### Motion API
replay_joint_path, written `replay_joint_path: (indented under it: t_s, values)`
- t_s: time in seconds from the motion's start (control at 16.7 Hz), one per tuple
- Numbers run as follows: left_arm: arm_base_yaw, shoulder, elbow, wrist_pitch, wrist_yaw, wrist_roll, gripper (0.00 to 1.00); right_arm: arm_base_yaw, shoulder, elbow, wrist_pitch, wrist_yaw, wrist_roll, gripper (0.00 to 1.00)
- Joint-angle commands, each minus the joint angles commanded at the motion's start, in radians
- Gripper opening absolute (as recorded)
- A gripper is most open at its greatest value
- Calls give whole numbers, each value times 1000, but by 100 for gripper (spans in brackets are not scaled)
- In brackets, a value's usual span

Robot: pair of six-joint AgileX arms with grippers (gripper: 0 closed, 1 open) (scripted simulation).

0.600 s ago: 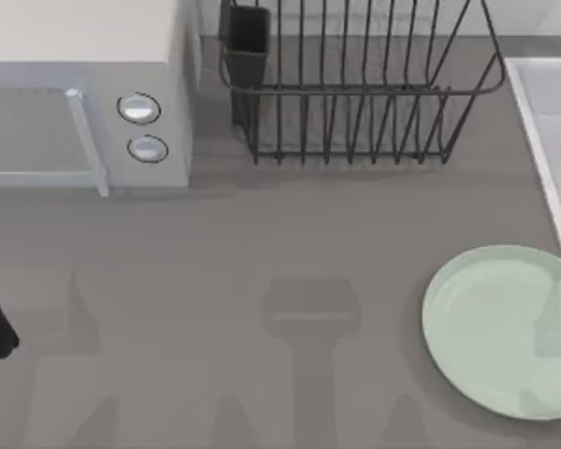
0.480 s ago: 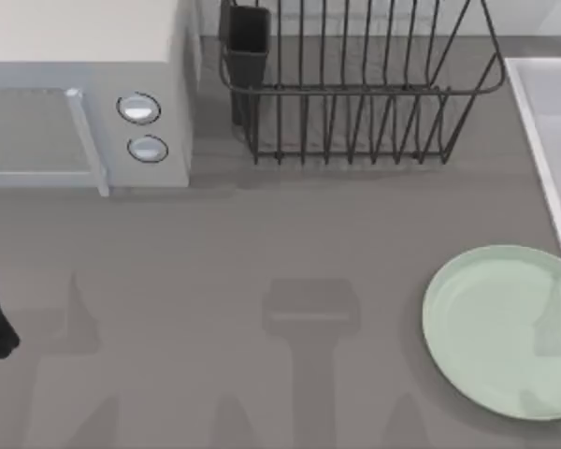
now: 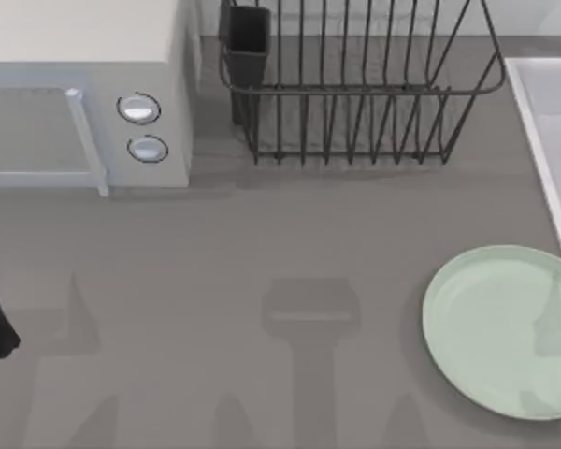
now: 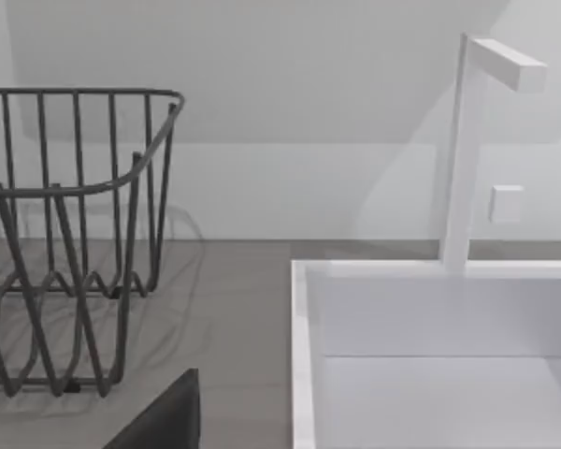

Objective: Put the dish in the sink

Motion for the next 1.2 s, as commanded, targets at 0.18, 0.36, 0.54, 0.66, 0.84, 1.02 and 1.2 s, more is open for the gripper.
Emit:
replay_joint_path:
  t_s: [0.18, 0.36, 0.54, 0.66, 0.84, 1.02, 1.2]
  values:
    - [0, 0, 0, 0, 0, 0, 100, 0, 0, 0, 0, 0, 0, 100]
    - [0, 0, 0, 0, 0, 0, 100, 0, 0, 0, 0, 0, 0, 100]
    - [0, 0, 0, 0, 0, 0, 100, 0, 0, 0, 0, 0, 0, 100]
    - [0, 0, 0, 0, 0, 0, 100, 0, 0, 0, 0, 0, 0, 100]
    - [0, 0, 0, 0, 0, 0, 100, 0, 0, 0, 0, 0, 0, 100]
    - [0, 0, 0, 0, 0, 0, 100, 25, 63, 59, -48, 0, 25, 100]
    - [0, 0, 0, 0, 0, 0, 100, 81, 223, 192, -155, 0, 83, 100]
